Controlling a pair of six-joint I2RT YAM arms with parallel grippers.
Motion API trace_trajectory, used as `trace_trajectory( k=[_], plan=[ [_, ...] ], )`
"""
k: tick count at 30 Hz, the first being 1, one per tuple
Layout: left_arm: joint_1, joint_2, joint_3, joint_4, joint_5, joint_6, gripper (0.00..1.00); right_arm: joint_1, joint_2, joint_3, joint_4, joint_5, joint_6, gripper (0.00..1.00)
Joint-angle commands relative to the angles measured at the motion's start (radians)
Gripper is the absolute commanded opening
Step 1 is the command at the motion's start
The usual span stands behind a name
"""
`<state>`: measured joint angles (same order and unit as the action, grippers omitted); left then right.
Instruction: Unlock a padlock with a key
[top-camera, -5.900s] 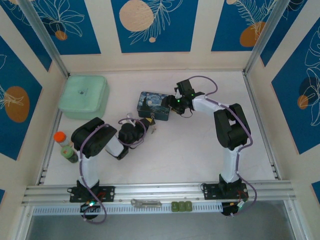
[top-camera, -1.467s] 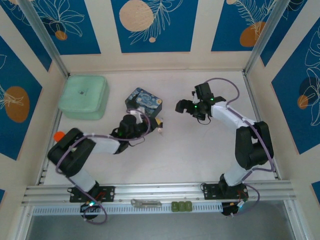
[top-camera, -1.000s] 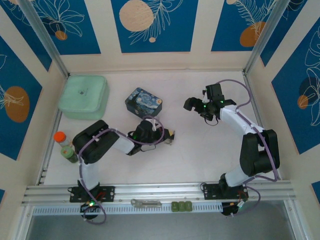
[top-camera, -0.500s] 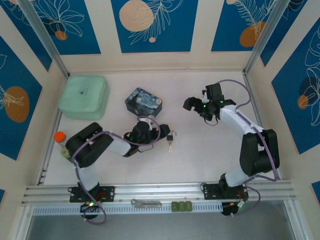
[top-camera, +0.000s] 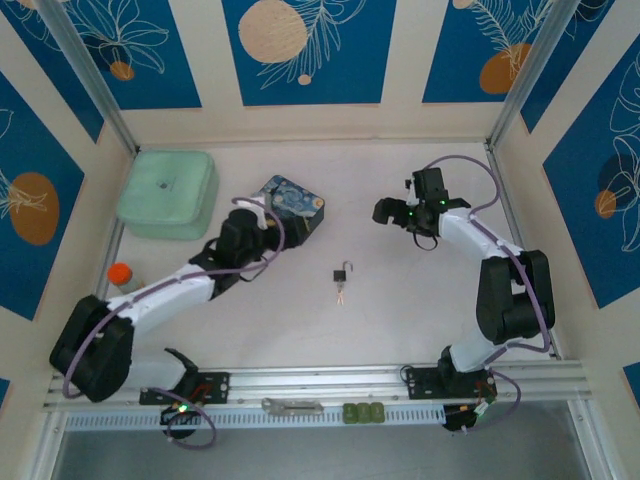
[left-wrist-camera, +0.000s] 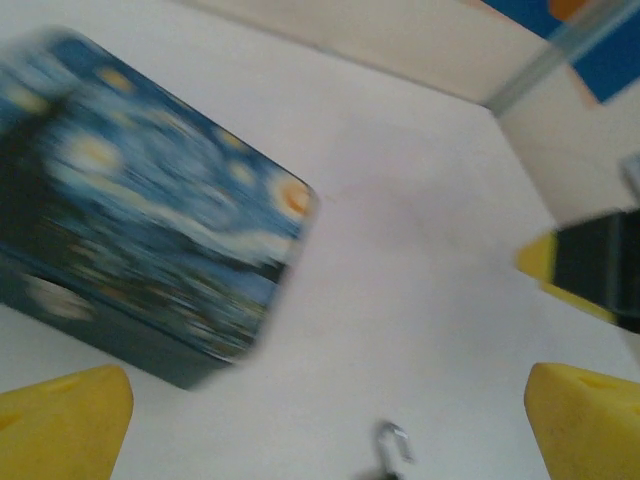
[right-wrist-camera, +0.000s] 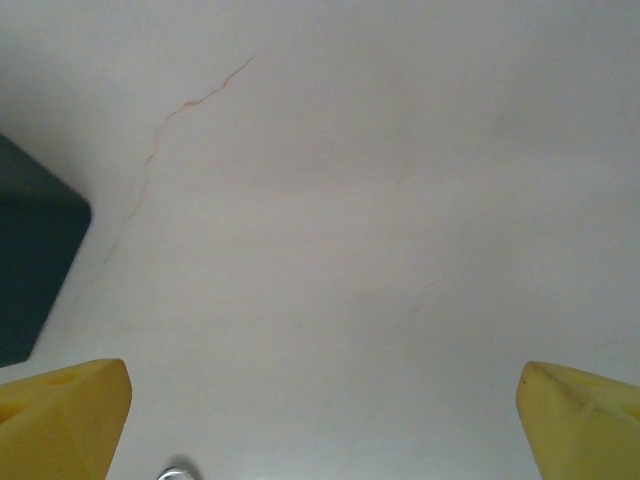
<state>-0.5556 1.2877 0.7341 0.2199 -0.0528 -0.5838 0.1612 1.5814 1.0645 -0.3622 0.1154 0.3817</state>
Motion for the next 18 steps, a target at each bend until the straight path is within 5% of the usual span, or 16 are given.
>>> trace_trajectory(
  k=[1,7,18],
  plan=[
    [0.104,-0.048,0.036,-0.231,-0.138,0.157,0.99,-0.018,0.003,-0.008,0.075,0.114,-0.162,0.99],
    [0.227,-0.056,0.011,-0.237,-0.237,0.185,0.99,-0.102,0.019,-0.11,0.285,0.117,-0.218,0.99],
    [0.333,-0.05,-0.081,-0.093,-0.426,0.463,0.99,-0.156,0.041,-0.291,0.626,0.082,-0.236,0.99]
  ],
)
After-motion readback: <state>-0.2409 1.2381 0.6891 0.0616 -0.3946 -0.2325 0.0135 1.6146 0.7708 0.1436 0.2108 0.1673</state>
